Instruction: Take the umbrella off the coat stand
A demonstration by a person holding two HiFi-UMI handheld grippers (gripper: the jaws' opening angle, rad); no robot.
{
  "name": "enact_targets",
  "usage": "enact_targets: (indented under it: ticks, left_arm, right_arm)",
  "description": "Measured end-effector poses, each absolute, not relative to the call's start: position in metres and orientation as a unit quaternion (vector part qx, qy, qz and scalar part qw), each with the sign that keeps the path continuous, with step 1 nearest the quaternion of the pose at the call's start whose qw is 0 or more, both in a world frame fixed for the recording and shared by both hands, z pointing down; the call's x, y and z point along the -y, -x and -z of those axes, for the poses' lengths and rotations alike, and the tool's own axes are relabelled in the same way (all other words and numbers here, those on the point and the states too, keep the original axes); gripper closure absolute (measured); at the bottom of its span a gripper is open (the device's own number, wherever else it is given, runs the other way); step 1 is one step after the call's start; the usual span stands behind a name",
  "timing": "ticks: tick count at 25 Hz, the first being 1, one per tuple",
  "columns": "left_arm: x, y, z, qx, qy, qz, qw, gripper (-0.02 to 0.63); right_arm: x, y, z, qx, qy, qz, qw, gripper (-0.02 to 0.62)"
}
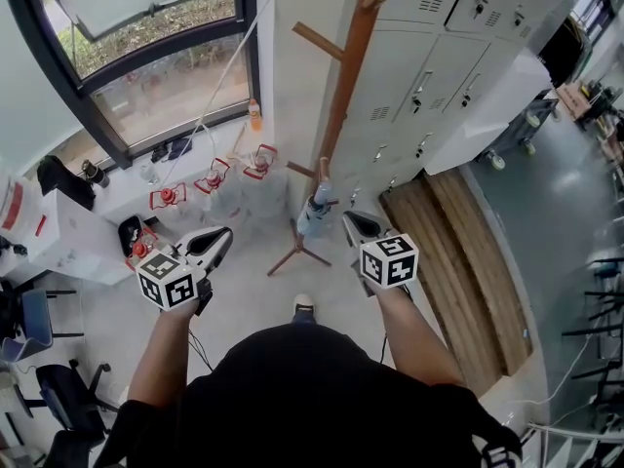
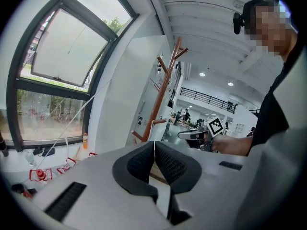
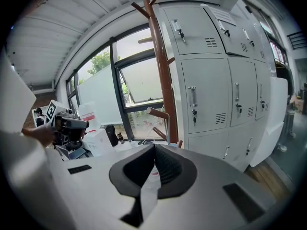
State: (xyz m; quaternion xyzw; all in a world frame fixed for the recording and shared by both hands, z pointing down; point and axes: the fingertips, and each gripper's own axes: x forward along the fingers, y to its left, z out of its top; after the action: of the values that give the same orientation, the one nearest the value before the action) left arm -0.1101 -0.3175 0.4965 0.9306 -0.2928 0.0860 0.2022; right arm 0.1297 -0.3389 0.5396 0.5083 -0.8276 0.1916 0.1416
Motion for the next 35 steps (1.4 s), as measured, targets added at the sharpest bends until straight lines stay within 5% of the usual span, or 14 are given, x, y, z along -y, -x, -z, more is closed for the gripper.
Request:
enact_targets:
  ticks: [35]
  left_arm:
    - [0.365, 0.114, -0.534, 0.306, -0.917, -0.086, 0.241, 0.578]
  right_arm:
    - [0.457, -0.113, -0.593, 0.829, -0.501, -0.19, 0.161, 0.549]
